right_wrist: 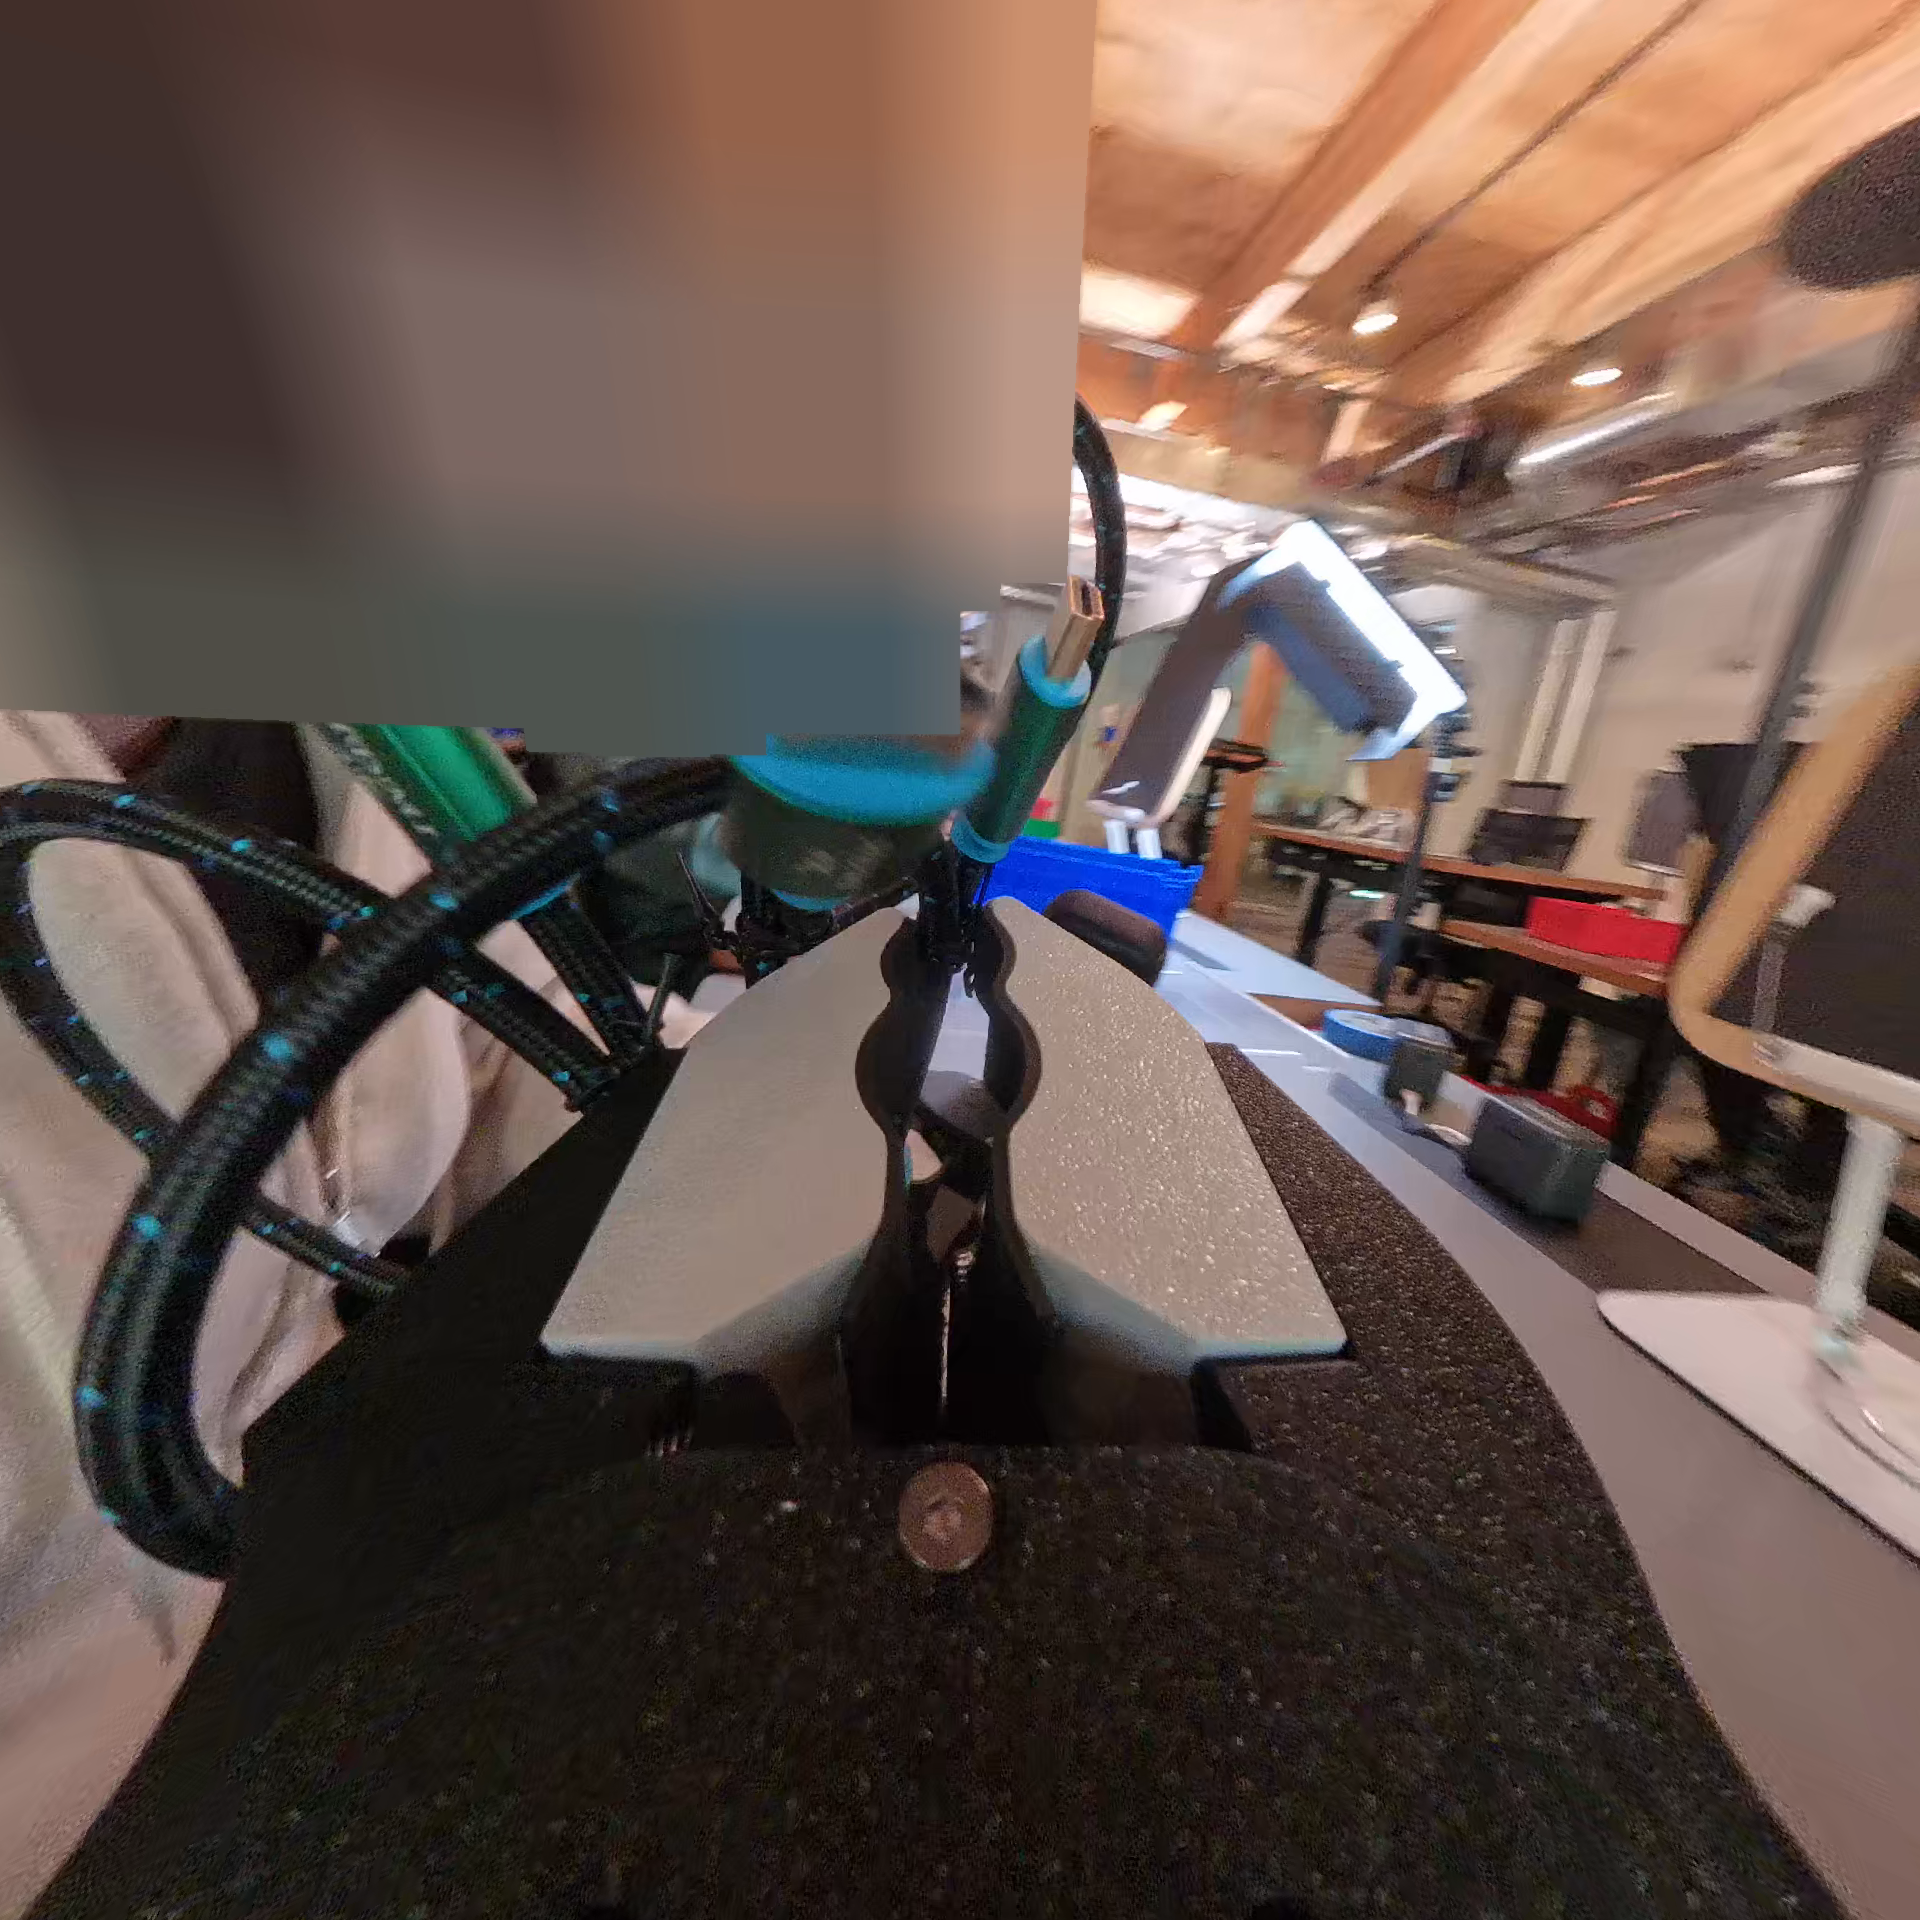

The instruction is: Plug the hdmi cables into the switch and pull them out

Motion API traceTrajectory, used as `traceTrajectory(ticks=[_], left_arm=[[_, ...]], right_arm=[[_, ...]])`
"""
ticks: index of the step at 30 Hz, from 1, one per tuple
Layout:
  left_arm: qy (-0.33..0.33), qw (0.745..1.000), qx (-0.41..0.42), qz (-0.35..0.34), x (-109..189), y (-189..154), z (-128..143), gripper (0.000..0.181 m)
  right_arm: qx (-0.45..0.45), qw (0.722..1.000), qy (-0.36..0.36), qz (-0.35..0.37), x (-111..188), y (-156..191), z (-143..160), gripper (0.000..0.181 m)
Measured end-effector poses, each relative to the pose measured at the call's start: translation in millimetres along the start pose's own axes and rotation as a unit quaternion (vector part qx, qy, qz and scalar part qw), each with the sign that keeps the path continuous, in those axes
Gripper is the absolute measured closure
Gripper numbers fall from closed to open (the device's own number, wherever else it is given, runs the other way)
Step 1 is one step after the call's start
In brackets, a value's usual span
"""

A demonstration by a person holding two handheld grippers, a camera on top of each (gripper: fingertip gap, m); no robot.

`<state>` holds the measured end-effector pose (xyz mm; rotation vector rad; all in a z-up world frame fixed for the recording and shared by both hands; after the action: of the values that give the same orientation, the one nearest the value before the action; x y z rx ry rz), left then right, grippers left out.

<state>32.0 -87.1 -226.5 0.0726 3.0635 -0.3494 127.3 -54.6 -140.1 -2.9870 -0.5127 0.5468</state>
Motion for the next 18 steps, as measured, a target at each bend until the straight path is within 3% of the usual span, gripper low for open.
traceTrajectory(ticks=[3,6,9,10,12,13,15,18], left_arm=[[0.009,1.0,0.019,0.009,1.5,3.7,5.5,0.159],[-0.01,0.999,0.047,0.021,4.0,6.8,8.6,0.159],[-0.024,0.998,0.055,-0.001,2.1,11.3,7.4,0.159],[-0.032,0.998,0.062,-0.008,3.3,13.2,6.3,0.159],[-0.04,0.996,0.067,-0.042,9.0,17.6,2.9,0.16],[-0.039,0.995,0.062,-0.063,11.9,19.5,0.2,0.16],[-0.016,0.992,0.051,-0.117,17.0,23.1,-9.5,0.16],[0.109,0.957,0.019,-0.268,32.6,30.6,-29.7,0.16]], right_arm=[[-0.024,0.998,0.012,0.049,4.5,-1.8,7.0,0.172],[0.0,0.993,0.102,0.055,4.5,-3.8,5.6,0.17],[-0.097,0.984,0.143,0.048,16.1,-11.8,7.3,0.173],[-0.129,0.973,0.174,0.077,23.6,-17.4,10.8,0.173],[-0.153,0.933,0.292,0.142,48.1,-24.3,17.7,0.153],[-0.151,0.918,0.322,0.176,61.3,-25.6,11.6,0.144],[-0.102,0.902,0.325,0.265,86.3,-29.1,-20.9,0.142],[0.034,0.906,0.3,0.296,94.1,-9.2,-88.5,0.147]])
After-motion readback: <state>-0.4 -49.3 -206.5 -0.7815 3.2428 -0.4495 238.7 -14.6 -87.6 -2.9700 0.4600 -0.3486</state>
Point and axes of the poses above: each gripper's, where its closed fingertips meet, x back along the fingers, z out of its underside, y = z × x across the jaws, the point moved 6 cm from there along x, back along the fingers, and after that the axes turned 1 degree about -x, right-handed, at the moved point
